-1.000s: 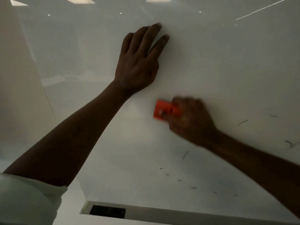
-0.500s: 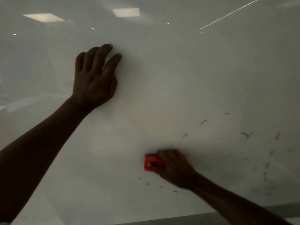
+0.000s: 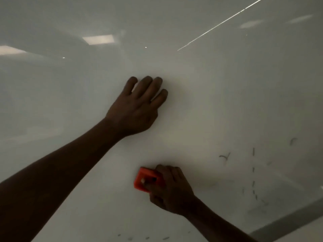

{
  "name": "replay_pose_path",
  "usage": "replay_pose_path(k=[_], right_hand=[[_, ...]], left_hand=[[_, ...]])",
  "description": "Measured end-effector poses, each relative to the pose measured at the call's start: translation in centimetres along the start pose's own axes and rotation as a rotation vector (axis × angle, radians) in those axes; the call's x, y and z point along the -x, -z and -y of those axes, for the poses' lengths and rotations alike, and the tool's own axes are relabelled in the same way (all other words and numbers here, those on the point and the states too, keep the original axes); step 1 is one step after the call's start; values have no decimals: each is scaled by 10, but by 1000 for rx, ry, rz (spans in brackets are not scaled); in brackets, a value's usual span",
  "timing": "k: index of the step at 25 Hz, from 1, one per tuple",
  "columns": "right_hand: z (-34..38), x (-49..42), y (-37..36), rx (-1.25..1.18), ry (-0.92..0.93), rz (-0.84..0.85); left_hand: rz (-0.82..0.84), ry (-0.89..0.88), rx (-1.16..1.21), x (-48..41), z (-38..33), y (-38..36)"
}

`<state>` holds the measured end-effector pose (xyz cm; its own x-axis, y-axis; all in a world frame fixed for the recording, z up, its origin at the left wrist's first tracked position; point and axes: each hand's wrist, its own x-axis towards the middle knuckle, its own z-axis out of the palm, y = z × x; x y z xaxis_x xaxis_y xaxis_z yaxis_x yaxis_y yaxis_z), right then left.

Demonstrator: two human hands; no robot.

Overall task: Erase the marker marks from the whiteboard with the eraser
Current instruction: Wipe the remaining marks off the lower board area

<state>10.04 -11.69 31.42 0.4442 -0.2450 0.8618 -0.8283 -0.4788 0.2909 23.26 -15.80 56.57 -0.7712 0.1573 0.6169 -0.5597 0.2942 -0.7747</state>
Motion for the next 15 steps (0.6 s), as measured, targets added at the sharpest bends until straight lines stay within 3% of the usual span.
replay_pose_path(k=[1,2,3,5,6,9,11,15], right_hand=[[-24,1,9,28,8,4],[-50,-4,25,-19,-98,-44],[-82,-12,45,-5,-221,-126],[-149,-30,86,273,-493,-330],[-172,-36,102,248,-631,-457],[-178,-49,95,247,-888,-663],[-128,-49,60,192,-840,-643],[14,-7,-9,-90,-351,-242]], left_hand=[[2,-14,-8,0,-1,-4],[-10,-19,-2,1,0,-6],[-17,-19,1,2,0,-7],[-16,-18,-24,1,-1,-7],[-18,-23,-37,-2,-2,-7],[-9,-14,-71,-2,-4,-5],[-22,-6,-96,0,-6,-4],[-37,-1,-99,0,-8,-5]])
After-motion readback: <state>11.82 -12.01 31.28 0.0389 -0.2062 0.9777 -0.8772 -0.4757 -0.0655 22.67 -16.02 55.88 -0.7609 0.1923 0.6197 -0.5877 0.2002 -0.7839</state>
